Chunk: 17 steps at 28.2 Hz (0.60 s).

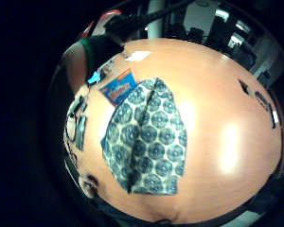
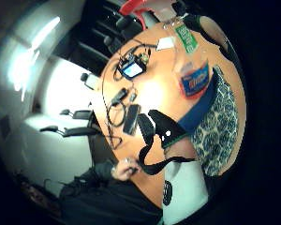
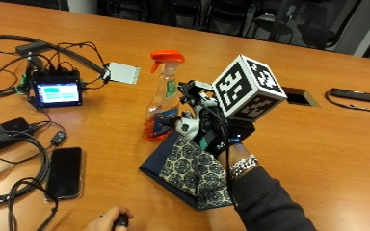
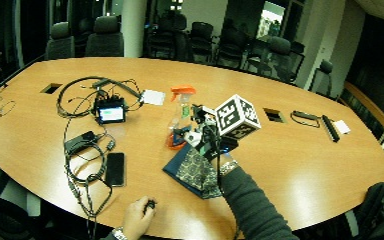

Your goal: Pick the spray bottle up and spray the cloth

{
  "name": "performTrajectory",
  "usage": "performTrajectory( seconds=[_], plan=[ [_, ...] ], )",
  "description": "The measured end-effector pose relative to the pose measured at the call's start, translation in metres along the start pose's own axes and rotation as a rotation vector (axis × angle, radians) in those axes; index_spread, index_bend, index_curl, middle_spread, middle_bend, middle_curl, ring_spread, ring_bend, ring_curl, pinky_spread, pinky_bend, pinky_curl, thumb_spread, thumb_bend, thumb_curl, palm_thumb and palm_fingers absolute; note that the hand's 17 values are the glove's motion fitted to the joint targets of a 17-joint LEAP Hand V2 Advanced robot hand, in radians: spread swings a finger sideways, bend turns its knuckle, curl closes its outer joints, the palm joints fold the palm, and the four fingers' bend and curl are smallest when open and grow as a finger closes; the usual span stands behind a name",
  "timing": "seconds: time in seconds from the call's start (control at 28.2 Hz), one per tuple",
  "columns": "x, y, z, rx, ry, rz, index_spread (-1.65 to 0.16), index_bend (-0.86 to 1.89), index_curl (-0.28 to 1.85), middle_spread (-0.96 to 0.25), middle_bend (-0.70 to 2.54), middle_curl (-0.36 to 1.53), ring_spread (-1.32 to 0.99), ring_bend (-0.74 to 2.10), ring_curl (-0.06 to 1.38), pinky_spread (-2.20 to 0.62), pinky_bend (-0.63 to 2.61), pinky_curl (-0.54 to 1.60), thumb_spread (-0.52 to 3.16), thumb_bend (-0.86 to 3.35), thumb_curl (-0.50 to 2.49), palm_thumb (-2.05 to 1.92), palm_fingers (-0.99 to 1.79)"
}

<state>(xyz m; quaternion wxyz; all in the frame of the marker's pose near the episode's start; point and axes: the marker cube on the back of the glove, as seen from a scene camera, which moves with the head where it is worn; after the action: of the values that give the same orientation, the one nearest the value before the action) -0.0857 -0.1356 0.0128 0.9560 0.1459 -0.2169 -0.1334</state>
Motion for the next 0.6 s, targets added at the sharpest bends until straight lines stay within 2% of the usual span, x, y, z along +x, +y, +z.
performTrajectory(
  seconds=[0.25,0.6],
  plan=[
    [-0.013,0.04,-0.026,-0.157,0.245,-0.047,-0.37,0.15,0.3,-0.07,0.25,0.38,-0.07,0.43,0.35,0.27,0.25,0.33,0.99,-0.04,0.4,0.57,0.59],
    [-0.007,0.09,-0.023,-0.309,0.304,-0.004,-0.38,0.15,0.29,-0.08,0.23,0.38,-0.08,0.42,0.35,0.27,0.19,0.32,1.03,-0.03,0.35,0.52,0.63]
  ],
)
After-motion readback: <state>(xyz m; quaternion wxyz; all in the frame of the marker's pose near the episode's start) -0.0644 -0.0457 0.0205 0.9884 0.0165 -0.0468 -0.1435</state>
